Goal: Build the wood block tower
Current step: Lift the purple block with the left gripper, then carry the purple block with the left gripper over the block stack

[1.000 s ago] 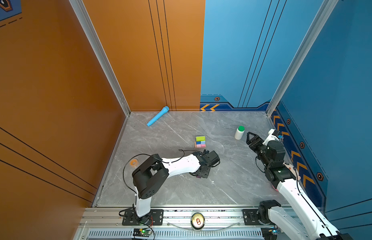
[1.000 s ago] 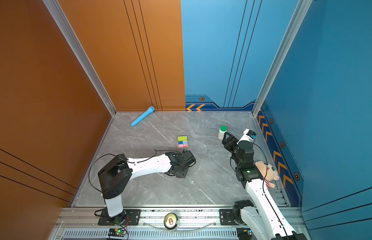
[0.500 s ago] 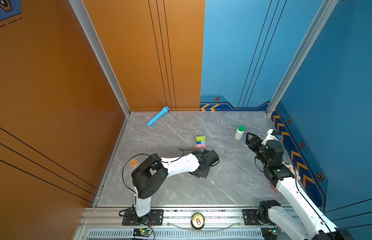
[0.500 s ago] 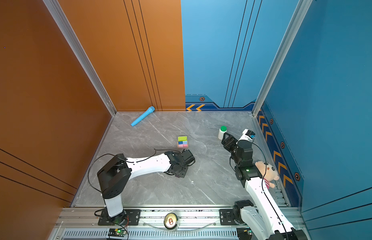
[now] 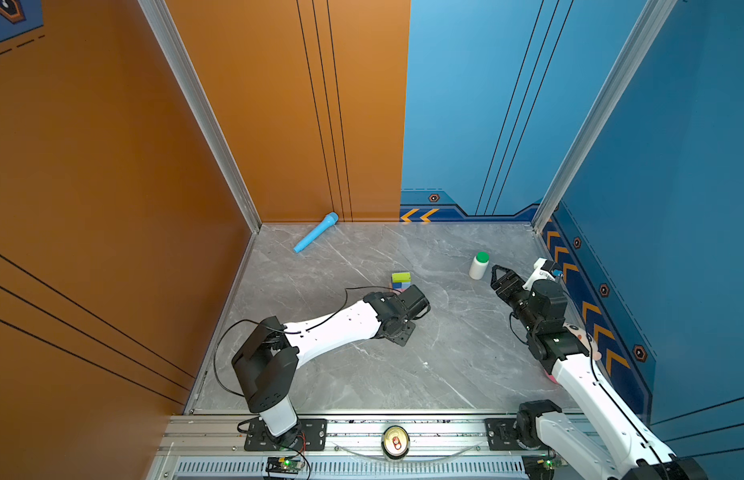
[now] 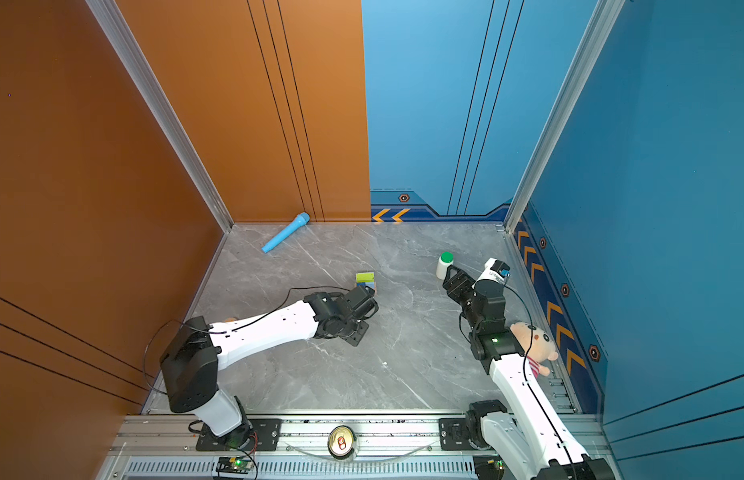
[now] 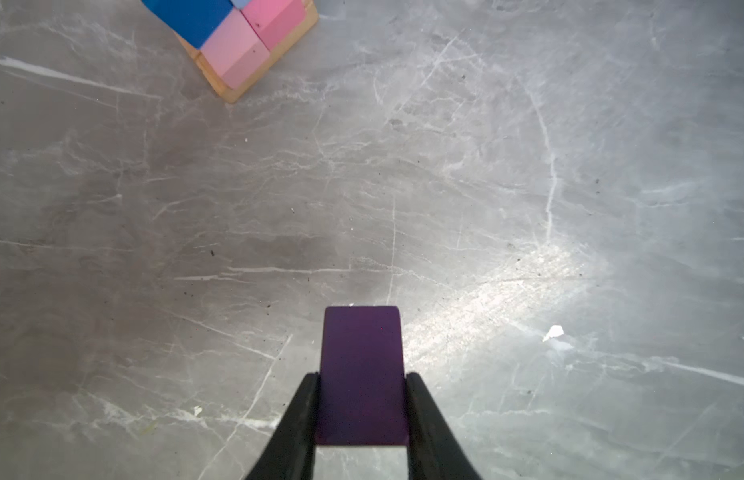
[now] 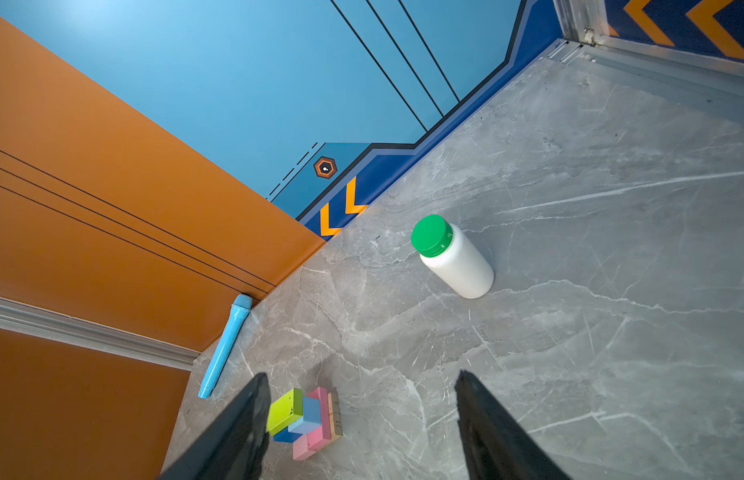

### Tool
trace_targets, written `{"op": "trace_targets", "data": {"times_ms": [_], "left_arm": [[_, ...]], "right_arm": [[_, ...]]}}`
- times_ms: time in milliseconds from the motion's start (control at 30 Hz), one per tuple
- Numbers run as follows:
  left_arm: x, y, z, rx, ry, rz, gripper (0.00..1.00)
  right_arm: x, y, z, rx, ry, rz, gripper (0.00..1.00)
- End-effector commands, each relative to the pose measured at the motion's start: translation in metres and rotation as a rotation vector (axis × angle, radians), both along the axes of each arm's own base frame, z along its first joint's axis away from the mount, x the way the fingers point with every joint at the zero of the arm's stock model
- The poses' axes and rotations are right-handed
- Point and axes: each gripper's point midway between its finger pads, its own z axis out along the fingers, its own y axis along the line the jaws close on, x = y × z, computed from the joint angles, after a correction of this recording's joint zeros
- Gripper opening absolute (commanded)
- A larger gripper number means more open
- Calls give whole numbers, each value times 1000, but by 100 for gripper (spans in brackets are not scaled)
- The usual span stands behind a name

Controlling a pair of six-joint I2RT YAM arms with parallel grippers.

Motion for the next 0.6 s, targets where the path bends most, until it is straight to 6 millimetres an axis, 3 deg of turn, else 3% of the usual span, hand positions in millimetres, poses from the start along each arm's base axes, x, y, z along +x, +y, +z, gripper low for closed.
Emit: {"op": "trace_targets", "data": {"times_ms": [0, 300, 567], "left_arm": [[5, -3, 33, -16, -36, -114, 10], [37, -14, 83, -34, -118, -286, 13], [69, -14, 102, -84, -112, -408, 21]], "right_arm": [[5, 3, 12, 16, -32, 14, 72], [12, 4, 6, 11, -9, 29, 72], [17, -2, -3, 6, 16, 15, 72]]}}
